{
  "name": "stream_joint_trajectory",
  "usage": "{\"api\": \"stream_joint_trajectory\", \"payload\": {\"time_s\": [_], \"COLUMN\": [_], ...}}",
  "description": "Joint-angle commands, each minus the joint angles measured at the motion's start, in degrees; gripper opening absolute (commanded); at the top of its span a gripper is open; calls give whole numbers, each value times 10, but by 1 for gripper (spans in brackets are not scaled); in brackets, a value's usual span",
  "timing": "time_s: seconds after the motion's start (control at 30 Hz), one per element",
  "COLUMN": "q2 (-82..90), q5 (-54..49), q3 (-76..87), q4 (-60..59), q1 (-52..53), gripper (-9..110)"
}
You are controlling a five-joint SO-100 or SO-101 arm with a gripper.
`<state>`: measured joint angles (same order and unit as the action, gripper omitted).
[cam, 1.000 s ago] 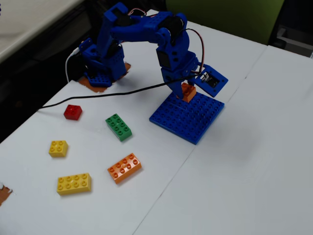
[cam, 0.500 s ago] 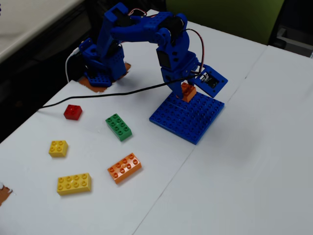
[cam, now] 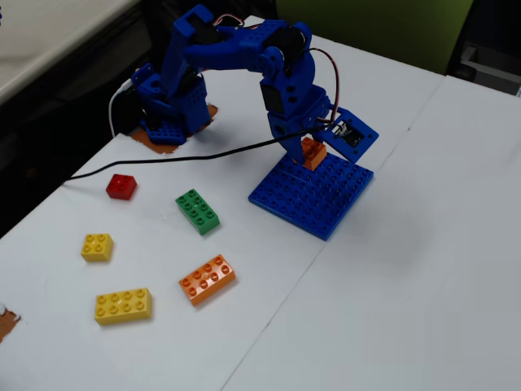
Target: Pick up the 2x2 orange block and go up the 8x8 blue block.
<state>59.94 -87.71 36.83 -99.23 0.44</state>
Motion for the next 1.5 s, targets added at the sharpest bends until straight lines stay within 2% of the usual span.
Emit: {"api": "stream_joint_trajectory", "payload": {"time_s": [0.0,1.47], "q2": [8,4], "q5": [4,-25], "q3": [-26,-29], "q4": [-2,-3], "q1": [2,4], "gripper": [0,0]}}
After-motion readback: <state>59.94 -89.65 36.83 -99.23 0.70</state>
